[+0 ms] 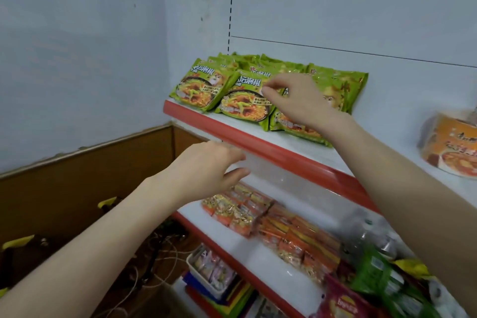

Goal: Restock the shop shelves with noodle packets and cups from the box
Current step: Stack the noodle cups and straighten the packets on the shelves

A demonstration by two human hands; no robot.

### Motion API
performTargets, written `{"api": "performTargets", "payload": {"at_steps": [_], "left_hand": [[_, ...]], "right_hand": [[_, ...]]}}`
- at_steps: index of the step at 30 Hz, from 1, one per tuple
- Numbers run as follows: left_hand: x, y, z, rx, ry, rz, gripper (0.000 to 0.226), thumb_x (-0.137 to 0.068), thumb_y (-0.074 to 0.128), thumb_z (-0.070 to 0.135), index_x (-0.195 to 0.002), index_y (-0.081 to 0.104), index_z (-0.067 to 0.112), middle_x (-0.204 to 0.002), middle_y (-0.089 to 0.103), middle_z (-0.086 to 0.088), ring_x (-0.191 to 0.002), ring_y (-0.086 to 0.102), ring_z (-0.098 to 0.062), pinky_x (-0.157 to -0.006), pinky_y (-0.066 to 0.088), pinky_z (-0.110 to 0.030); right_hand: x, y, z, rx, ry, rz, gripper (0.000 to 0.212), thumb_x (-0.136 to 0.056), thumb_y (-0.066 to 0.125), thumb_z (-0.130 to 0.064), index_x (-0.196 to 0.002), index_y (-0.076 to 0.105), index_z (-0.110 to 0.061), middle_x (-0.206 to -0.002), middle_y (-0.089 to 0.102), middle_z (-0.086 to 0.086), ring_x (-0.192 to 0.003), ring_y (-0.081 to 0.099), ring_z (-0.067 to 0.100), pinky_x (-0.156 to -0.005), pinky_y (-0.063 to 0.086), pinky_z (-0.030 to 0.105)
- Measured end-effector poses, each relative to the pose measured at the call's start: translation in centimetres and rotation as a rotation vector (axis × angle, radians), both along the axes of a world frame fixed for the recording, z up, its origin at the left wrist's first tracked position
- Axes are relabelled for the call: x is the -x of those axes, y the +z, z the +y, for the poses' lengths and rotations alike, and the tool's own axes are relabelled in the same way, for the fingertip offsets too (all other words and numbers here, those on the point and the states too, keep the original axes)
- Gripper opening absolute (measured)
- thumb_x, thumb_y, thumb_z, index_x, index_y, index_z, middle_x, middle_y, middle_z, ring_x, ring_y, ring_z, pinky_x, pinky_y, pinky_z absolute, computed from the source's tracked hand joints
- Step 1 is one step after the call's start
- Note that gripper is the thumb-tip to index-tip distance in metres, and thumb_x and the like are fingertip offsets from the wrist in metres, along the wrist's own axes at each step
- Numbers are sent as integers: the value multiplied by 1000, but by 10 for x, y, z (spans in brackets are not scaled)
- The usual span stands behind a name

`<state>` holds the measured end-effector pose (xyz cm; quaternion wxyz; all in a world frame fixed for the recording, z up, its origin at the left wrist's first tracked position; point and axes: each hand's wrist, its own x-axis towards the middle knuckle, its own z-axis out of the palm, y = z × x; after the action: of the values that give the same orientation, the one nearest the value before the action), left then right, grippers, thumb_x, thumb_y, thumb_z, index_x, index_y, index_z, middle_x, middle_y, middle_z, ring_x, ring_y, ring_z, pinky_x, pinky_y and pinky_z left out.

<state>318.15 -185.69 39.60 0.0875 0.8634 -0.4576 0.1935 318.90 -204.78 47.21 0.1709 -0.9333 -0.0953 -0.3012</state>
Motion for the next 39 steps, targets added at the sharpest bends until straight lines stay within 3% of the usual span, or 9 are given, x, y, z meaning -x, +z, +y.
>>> {"api": "performTargets", "payload": {"at_steps": [4,10,14,17,22,30,36,39], "left_hand": [[-26,-3,15,37,2,4,40,-94,39,45,-123,56,22,-114,65,4,-105,58,-15,-72,38,-21],[-64,-4,23,84,38,15,41,-93,42,45,-121,58,19,-110,67,2,-100,62,-17,-79,52,-32],[-99,2,22,89,70,-17,57,-86,27,57,-110,63,19,-102,68,1,-94,62,-17,-74,53,-39],[-124,10,18,132,127,-41,42,-92,41,46,-108,65,15,-101,69,-3,-95,64,-21,-75,54,-39],[-155,21,13,165,186,-36,35,-93,49,38,-108,64,10,-98,68,-10,-91,62,-28,-75,51,-41],[-218,25,20,220,194,20,30,-93,53,24,-115,61,6,-117,61,-12,-106,57,-30,-83,46,-38],[-272,23,32,198,222,105,52,-86,62,30,-131,46,10,-136,44,-10,-122,45,-30,-94,43,-42],[-305,18,40,134,208,127,74,-80,67,40,-138,32,12,-129,43,-14,-120,46,-33,-96,43,-43]], "right_hand": [[-20,-2,13,11,5,24,20,-92,51,-17,-96,68,-6,-101,68,5,-88,50,6,-72,28,14],[-59,3,21,69,2,43,22,-92,51,-19,-102,67,-9,-107,66,2,-101,57,14,-80,34,19],[-88,15,19,103,13,25,24,-92,50,-20,-108,65,-9,-113,65,3,-105,57,16,-78,32,15],[-110,24,15,143,15,7,26,-92,50,-21,-110,64,-9,-115,65,5,-107,56,17,-81,32,15],[-137,31,13,156,10,21,27,-92,50,-23,-113,63,-10,-116,64,5,-109,56,19,-91,37,25],[-169,28,16,163,-27,63,30,-92,51,-25,-117,60,-12,-120,62,3,-111,55,15,-92,37,22],[-183,14,32,184,-139,90,33,-91,55,-30,-118,59,-11,-125,60,4,-118,51,18,-95,35,25],[-193,7,51,218,-217,138,44,-87,58,-39,-123,55,-14,-129,55,5,-121,48,20,-96,35,29]]}}
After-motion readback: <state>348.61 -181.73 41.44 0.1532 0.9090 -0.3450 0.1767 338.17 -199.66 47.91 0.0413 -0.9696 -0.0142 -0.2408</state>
